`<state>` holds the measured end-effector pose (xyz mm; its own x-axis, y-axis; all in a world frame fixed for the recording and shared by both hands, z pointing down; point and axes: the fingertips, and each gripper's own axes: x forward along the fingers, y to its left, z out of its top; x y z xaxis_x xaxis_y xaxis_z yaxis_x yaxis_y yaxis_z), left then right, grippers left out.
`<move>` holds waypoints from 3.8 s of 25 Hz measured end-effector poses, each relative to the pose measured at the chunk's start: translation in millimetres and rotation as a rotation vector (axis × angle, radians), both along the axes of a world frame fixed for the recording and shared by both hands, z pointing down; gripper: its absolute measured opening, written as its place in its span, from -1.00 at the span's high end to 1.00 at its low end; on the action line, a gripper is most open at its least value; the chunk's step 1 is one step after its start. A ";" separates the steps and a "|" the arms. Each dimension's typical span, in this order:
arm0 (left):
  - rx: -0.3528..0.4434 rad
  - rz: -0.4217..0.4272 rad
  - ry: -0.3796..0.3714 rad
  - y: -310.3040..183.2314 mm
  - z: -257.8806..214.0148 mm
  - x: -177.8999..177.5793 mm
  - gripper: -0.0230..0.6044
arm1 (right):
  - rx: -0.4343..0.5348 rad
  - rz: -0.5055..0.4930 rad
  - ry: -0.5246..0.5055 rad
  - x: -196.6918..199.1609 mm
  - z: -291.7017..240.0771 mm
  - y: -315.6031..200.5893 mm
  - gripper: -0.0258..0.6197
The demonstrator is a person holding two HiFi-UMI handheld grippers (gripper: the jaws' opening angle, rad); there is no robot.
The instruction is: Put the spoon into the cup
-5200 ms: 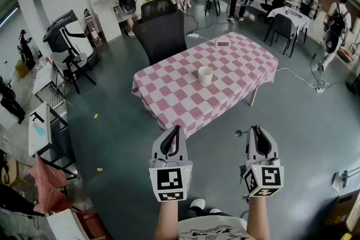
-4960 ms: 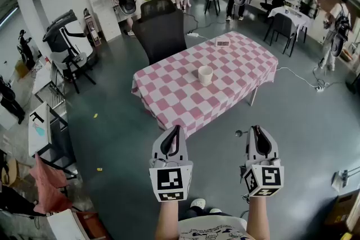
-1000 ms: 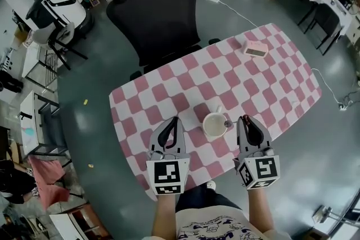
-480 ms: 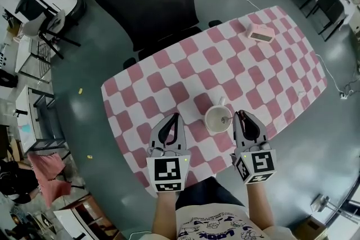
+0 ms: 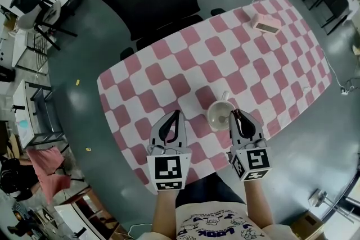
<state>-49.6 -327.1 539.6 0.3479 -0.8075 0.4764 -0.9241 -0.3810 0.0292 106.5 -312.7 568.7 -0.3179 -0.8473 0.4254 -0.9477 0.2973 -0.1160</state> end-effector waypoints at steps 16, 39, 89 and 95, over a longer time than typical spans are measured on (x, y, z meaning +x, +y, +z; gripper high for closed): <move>-0.037 -0.018 -0.001 -0.1 20.8 -11.7 0.88 | -0.079 -0.062 0.041 -21.9 38.9 3.7 0.75; -0.040 0.003 -0.003 -1.5 23.2 3.4 0.88 | -0.073 0.001 0.172 4.5 56.9 -11.1 0.27; 0.420 -0.108 0.031 97.5 -219.1 9.6 0.88 | 0.480 0.093 0.018 55.0 -240.7 75.3 0.85; 0.446 -0.103 0.033 106.2 -229.7 9.0 0.88 | 0.496 0.090 0.016 51.9 -248.2 82.7 0.86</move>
